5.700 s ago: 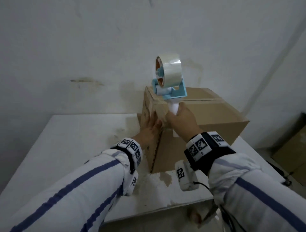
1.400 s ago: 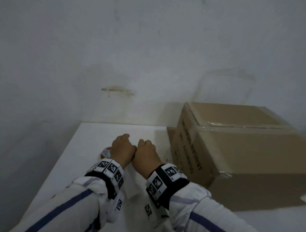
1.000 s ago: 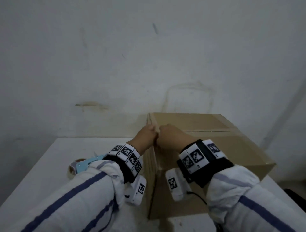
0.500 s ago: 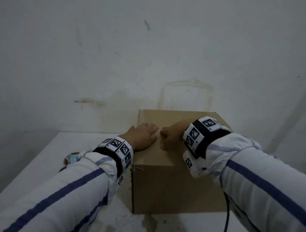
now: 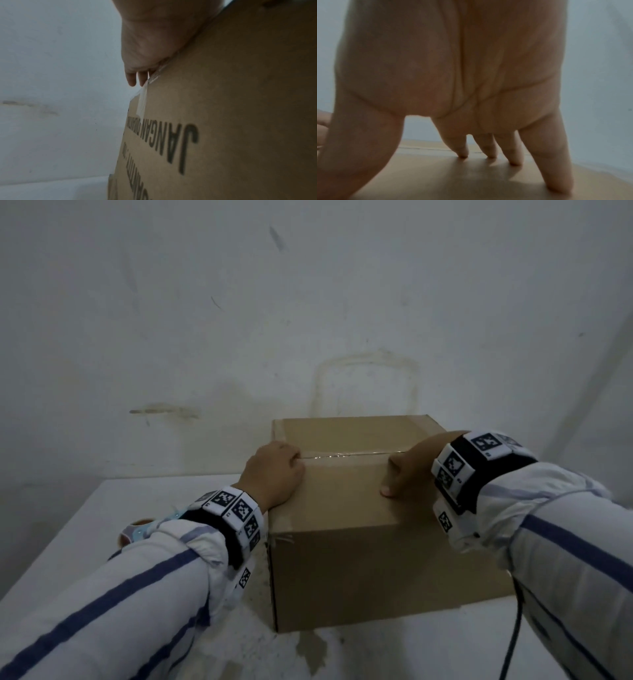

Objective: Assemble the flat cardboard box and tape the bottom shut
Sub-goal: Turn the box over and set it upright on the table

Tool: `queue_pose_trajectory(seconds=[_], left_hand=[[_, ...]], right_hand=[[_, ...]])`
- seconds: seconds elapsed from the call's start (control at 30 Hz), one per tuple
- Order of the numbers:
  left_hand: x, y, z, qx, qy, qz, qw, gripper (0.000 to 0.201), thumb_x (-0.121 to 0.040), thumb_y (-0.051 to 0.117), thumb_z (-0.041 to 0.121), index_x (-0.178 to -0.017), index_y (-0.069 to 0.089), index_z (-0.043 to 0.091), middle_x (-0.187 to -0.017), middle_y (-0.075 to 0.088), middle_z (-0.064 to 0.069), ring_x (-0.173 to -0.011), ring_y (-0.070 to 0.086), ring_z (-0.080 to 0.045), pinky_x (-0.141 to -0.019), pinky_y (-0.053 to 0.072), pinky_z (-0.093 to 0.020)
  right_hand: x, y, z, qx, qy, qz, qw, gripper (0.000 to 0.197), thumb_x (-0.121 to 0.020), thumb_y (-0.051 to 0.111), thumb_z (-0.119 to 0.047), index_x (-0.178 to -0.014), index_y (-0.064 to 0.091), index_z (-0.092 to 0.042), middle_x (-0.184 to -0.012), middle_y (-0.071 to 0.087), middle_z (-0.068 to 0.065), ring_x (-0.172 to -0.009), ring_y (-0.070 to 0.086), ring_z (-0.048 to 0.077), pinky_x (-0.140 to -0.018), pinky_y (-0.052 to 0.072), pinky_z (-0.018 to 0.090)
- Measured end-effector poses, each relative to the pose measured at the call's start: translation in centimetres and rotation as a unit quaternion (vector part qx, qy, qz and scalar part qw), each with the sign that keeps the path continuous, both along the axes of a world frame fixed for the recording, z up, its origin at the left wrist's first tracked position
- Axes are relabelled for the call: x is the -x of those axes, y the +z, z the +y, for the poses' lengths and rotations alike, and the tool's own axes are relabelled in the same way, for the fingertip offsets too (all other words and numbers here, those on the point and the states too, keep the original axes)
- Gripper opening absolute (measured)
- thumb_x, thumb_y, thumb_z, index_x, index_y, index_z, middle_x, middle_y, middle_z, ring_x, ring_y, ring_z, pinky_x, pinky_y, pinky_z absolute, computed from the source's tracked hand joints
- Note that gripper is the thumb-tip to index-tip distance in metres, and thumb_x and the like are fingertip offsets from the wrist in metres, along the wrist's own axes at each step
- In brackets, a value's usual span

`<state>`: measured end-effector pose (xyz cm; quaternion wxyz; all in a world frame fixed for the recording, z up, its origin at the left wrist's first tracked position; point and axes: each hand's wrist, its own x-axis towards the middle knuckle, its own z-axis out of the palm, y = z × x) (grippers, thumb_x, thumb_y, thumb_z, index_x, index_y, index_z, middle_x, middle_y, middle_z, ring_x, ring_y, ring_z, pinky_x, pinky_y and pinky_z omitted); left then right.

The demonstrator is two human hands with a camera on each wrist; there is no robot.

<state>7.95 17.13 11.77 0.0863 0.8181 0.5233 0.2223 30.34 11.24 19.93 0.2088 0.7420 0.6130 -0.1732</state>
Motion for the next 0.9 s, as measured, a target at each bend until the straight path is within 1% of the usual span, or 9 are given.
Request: queue_pose_trajectory(seconds=[0.13, 0.2, 0.27, 0.37, 0.47, 0.53, 0.6, 0.73, 0.9], left_hand=[[0.5, -0.3, -0.7, -0.043, 0.034, -0.022, 0.998, 0.029, -0.089, 0.041, 0.025, -0.099, 0.067, 0.019, -0.103, 0.057, -0.006, -0.103, 0.050, -0.029, -0.088, 0.041, -0.036], [1.1, -0.3, -1.2, -0.012, 0.010, -0.018, 1.000, 0.030, -0.086, 0.046, 0.030, -0.107, 0.066, 0.021, -0.107, 0.057, -0.006, -0.108, 0.049, -0.029, -0.093, 0.038, -0.034], [2.2, 0.0, -2.5, 0.062, -0.030, -0.015, 0.997, 0.052, -0.080, 0.049, 0.044, -0.126, 0.056, 0.021, -0.125, 0.050, -0.007, -0.120, 0.043, -0.028, -0.102, 0.034, -0.035], [3.2, 0.3, -5.6, 0.175, -0.106, -0.036, 0.978, 0.078, -0.079, 0.054, 0.056, -0.146, 0.032, 0.021, -0.154, 0.018, -0.003, -0.143, 0.017, -0.021, -0.115, 0.017, -0.032], [3.8, -0.3, -7.5, 0.210, -0.110, -0.059, 0.970, 0.115, -0.055, 0.057, 0.080, -0.149, 0.021, 0.025, -0.160, -0.004, 0.001, -0.147, -0.007, -0.017, -0.118, 0.006, -0.038], [3.9, -0.9, -8.1, 0.203, -0.095, -0.063, 0.973, 0.132, -0.036, 0.052, 0.091, -0.149, 0.021, 0.030, -0.160, -0.007, 0.003, -0.147, -0.008, -0.017, -0.118, 0.006, -0.042], [3.8, -1.0, -8.7, 0.188, -0.078, -0.056, 0.977, 0.127, -0.039, 0.051, 0.091, -0.148, 0.023, 0.031, -0.161, -0.002, 0.003, -0.148, -0.003, -0.017, -0.118, 0.009, -0.041], [3.3, -0.5, -9.8, 0.125, -0.042, 0.012, 0.991, 0.084, -0.077, 0.067, 0.048, -0.148, 0.026, 0.028, -0.160, 0.007, 0.002, -0.148, 0.007, -0.017, -0.117, 0.015, -0.034], [3.1, -0.6, -10.2, 0.119, -0.036, 0.013, 0.992, 0.080, -0.080, 0.066, 0.043, -0.148, 0.027, 0.030, -0.160, 0.006, 0.001, -0.147, 0.010, -0.018, -0.117, 0.016, -0.034]], right_hand=[[1.7, -0.4, -2.2, -0.009, 0.059, -0.052, 0.997, 0.095, -0.077, 0.049, -0.073, -0.149, 0.025, -0.016, -0.152, 0.036, 0.009, -0.138, 0.036, 0.028, -0.115, 0.028, 0.044], [2.8, -0.9, -3.4, -0.049, 0.096, -0.064, 0.992, 0.091, -0.078, 0.047, -0.074, -0.146, 0.029, -0.017, -0.148, 0.041, 0.008, -0.135, 0.041, 0.029, -0.112, 0.031, 0.043], [3.9, -1.5, -4.1, -0.069, 0.122, -0.041, 0.989, 0.083, -0.083, 0.046, -0.068, -0.143, 0.034, -0.012, -0.143, 0.046, 0.010, -0.128, 0.046, 0.029, -0.106, 0.036, 0.038], [5.5, -2.7, -4.4, -0.095, 0.127, -0.016, 0.987, 0.076, -0.087, 0.046, -0.063, -0.138, 0.038, -0.007, -0.138, 0.047, 0.015, -0.124, 0.048, 0.031, -0.101, 0.037, 0.039], [5.9, -3.6, -4.6, -0.116, 0.123, -0.011, 0.986, 0.076, -0.086, 0.044, -0.064, -0.136, 0.040, -0.007, -0.137, 0.046, 0.017, -0.122, 0.049, 0.033, -0.102, 0.039, 0.041], [5.5, -4.2, -4.8, -0.135, 0.117, -0.002, 0.984, 0.077, -0.085, 0.043, -0.067, -0.136, 0.040, -0.008, -0.138, 0.043, 0.018, -0.123, 0.048, 0.035, -0.103, 0.039, 0.044], [5.0, -5.0, -4.9, -0.155, 0.114, 0.006, 0.981, 0.080, -0.085, 0.040, -0.068, -0.139, 0.036, -0.010, -0.142, 0.038, 0.019, -0.129, 0.042, 0.037, -0.106, 0.036, 0.048], [4.3, -6.8, -5.8, -0.192, 0.122, 0.023, 0.974, 0.081, -0.087, 0.032, -0.068, -0.148, 0.022, -0.015, -0.156, 0.019, 0.016, -0.144, 0.019, 0.035, -0.114, 0.023, 0.053], [2.1, -8.0, -6.9, -0.259, 0.171, 0.054, 0.949, 0.068, -0.095, 0.031, -0.055, -0.150, 0.020, -0.017, -0.159, 0.016, 0.011, -0.148, 0.013, 0.029, -0.118, 0.015, 0.045]])
